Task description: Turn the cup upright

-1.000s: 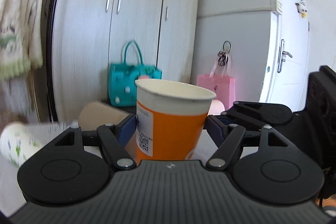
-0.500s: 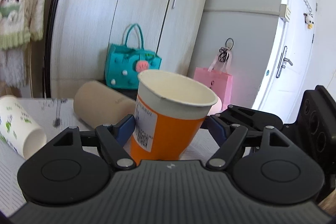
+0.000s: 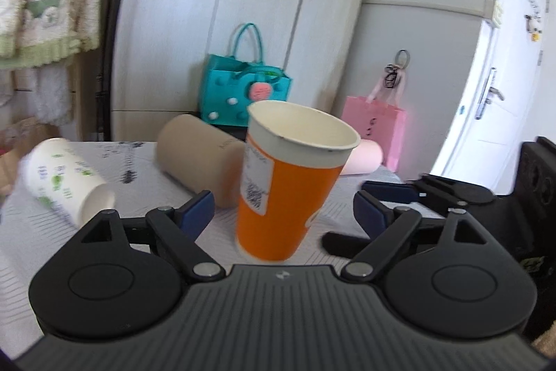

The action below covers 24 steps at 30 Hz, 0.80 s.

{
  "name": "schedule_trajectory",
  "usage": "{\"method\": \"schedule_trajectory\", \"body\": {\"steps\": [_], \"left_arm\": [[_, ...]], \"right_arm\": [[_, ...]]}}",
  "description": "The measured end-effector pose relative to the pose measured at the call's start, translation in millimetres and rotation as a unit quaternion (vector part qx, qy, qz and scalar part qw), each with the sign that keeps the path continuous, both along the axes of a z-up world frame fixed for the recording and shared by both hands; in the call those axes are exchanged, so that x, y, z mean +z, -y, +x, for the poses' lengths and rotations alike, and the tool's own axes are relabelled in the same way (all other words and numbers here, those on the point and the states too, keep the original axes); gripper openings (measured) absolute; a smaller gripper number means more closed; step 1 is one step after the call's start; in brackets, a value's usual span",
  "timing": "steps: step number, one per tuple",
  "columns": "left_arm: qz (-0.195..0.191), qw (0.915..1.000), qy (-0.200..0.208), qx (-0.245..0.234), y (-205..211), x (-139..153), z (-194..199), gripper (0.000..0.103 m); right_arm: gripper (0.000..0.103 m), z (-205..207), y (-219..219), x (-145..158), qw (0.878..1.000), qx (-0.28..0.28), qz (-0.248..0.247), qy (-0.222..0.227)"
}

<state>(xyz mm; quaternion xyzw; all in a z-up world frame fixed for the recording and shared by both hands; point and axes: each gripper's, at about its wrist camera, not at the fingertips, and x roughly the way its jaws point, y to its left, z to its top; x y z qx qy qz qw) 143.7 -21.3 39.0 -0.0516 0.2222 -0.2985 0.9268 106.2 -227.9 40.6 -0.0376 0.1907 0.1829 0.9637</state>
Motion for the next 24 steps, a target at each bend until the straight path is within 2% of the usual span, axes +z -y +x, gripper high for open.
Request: {"method": "schedule_trajectory", "body": {"steps": [2, 10, 16, 19, 24], "left_arm": [[0.016, 0.9998, 0.003, 0.012, -2, 4, -11, 0.090], [0.038, 0.9969, 0.012, 0.068, -15, 13, -49, 0.095], [0.039, 0.9944, 0.017, 0.097, -16, 10, -72, 0.097], [0.045, 0.9947, 0.014, 0.091, -14, 8, -78, 0.097], [0.055, 0.9927, 0.020, 0.105, -19, 5, -89, 0.098]], "right_arm": [[0.088, -10, 1, 3, 1.000, -0.019, 0.002, 0.006], [0.088, -50, -6, 15, 0.997, -0.073, -0.003, 0.037], [0.089, -70, -14, 21, 0.990, -0.137, 0.007, 0.031], [0.089, -75, -14, 20, 0.985, -0.169, 0.016, 0.027], [0.092, -88, -18, 17, 0.981, -0.191, 0.004, 0.027]]}}
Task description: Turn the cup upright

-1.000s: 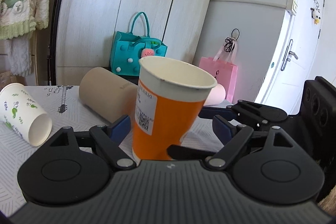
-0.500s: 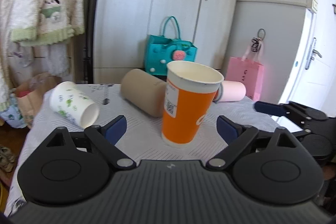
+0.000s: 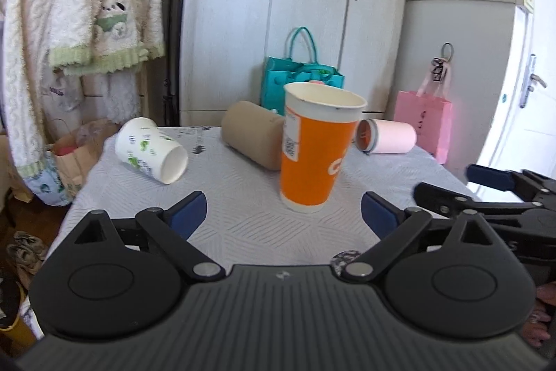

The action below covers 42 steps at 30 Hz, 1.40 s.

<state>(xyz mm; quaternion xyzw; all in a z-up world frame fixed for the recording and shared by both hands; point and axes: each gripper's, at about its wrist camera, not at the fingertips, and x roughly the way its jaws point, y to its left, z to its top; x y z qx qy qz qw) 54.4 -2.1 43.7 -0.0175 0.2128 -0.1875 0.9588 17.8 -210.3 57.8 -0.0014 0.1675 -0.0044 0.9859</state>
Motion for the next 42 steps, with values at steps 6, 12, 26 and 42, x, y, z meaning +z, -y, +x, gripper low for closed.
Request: {"method": "schedule_trajectory", "body": {"steps": [6, 12, 26, 42], "left_arm": [[0.018, 0.9995, 0.006, 0.026, -6, -7, -16, 0.103], [0.017, 0.9993, 0.016, 0.029, -8, -9, -27, 0.103], [-0.006, 0.9965, 0.073, 0.039, -6, -23, -62, 0.103], [-0.005, 0.9949, 0.076, 0.066, -8, -31, -64, 0.103]], "right_arm": [[0.092, -19, -4, -2, 1.000, -0.017, -0.014, -0.001], [0.103, -32, -6, -6, 0.999, -0.036, -0.017, 0.005], [0.103, -56, -4, -17, 0.998, -0.055, -0.007, 0.024], [0.103, -59, -5, -22, 0.997, -0.069, -0.009, 0.035]]}}
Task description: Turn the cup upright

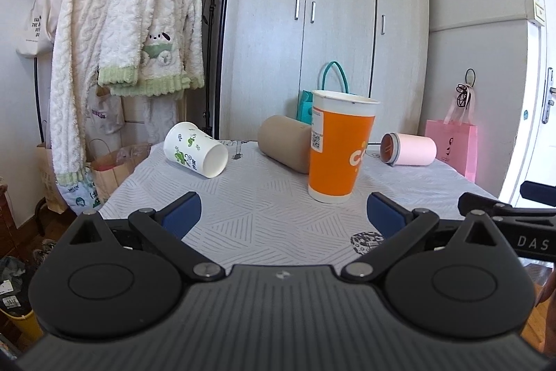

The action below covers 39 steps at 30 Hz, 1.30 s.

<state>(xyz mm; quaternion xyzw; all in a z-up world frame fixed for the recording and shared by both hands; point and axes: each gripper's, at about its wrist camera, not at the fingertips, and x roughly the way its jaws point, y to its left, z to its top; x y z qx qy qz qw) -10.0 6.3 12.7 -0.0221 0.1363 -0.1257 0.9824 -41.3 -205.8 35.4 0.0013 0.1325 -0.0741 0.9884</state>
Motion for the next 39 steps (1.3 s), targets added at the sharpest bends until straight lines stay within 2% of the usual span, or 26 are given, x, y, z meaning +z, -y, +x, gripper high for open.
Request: {"method": "schedule_trajectory", "body": {"steps": [21, 39], "left_arm": [[0.012, 0.9994, -0.021, 0.025, -2.8, -0.1, 4.2, 0.103], [0.018, 0.9989, -0.009, 0.042, 0.1, 1.6, 0.3, 0.103]], "right_arm": [[0.103, 1.9, 0.6, -1.5, 1.000, -0.019, 0.002, 0.000], [0.103, 0.9, 1.2, -0.6, 1.000, -0.025, 0.002, 0.001]]}}
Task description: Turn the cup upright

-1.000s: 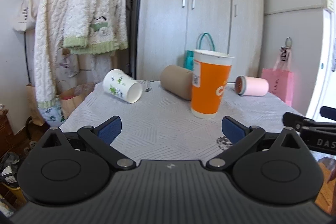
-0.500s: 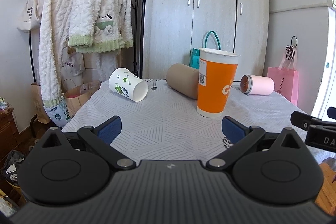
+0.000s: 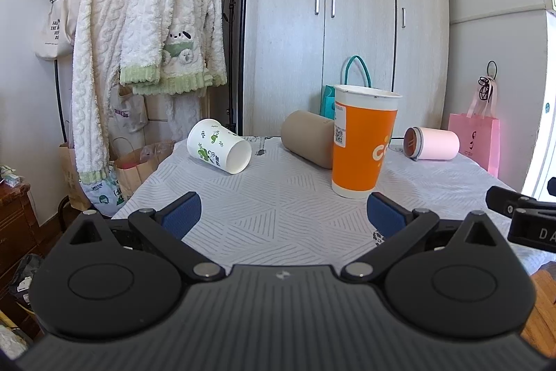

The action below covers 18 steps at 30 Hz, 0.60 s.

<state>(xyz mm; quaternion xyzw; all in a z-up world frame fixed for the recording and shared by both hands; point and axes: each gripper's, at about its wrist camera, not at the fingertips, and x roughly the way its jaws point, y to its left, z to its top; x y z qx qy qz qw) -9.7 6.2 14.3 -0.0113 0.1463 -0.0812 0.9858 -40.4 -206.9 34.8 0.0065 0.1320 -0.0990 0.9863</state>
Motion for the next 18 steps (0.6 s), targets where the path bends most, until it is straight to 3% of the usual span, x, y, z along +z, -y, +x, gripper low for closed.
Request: {"method": "schedule_trajectory", "body": {"steps": [18], "left_arm": [[-0.003, 0.9999, 0.004, 0.012, -2.4, -0.7, -1.5, 0.103]], "right_arm": [[0.103, -2.3, 0.2, -0.2, 1.000, 0.000, -0.002, -0.003]]}}
